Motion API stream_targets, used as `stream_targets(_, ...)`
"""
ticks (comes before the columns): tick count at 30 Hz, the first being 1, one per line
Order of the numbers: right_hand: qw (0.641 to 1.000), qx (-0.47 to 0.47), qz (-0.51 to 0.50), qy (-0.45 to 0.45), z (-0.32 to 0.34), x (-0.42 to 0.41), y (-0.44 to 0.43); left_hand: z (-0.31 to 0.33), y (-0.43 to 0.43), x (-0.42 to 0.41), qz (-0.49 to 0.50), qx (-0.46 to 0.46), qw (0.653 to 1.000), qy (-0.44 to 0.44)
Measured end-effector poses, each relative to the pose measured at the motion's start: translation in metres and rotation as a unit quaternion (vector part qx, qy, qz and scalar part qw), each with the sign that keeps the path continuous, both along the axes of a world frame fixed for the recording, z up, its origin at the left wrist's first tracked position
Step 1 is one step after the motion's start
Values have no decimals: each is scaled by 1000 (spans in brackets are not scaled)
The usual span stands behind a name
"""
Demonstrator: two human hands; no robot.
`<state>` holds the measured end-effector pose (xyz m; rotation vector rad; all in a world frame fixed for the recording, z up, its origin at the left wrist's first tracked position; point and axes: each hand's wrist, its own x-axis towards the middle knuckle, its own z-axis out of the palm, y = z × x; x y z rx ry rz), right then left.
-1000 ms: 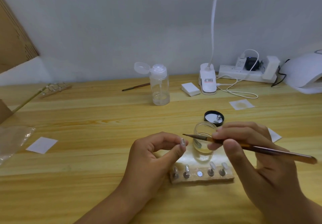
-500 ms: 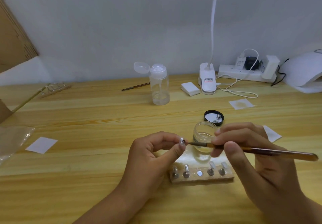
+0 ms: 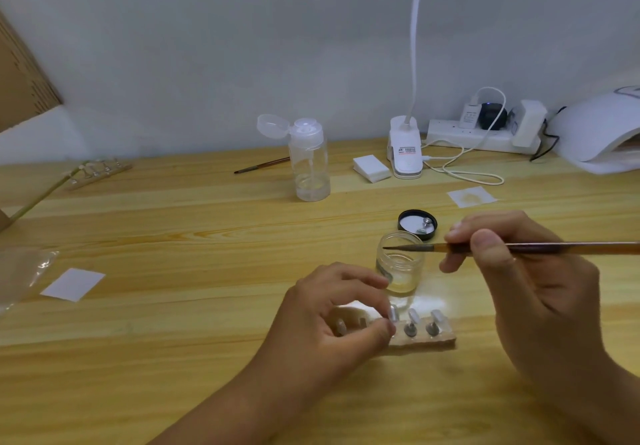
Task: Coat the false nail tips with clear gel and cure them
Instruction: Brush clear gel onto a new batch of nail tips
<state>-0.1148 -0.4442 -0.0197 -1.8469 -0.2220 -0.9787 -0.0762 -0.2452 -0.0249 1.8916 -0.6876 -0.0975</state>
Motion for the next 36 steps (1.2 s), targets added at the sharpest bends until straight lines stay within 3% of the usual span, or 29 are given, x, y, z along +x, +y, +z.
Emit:
stream_targets(6, 1000, -20, -3, -3, -1, 0, 1, -4, -1, 3, 3, 125, 990, -61)
stream_targets(21, 999, -15, -46, 22, 9, 5, -11, -4, 10, 2, 18, 178, 978, -108)
stream_targets(25, 992, -70, -67, 87, 10, 10, -13, -3, 18, 7, 14, 201, 974, -108)
stream_targets(36, 955, -234, -70, 166, 1, 16, -8, -5, 20, 11, 14, 150, 978, -143)
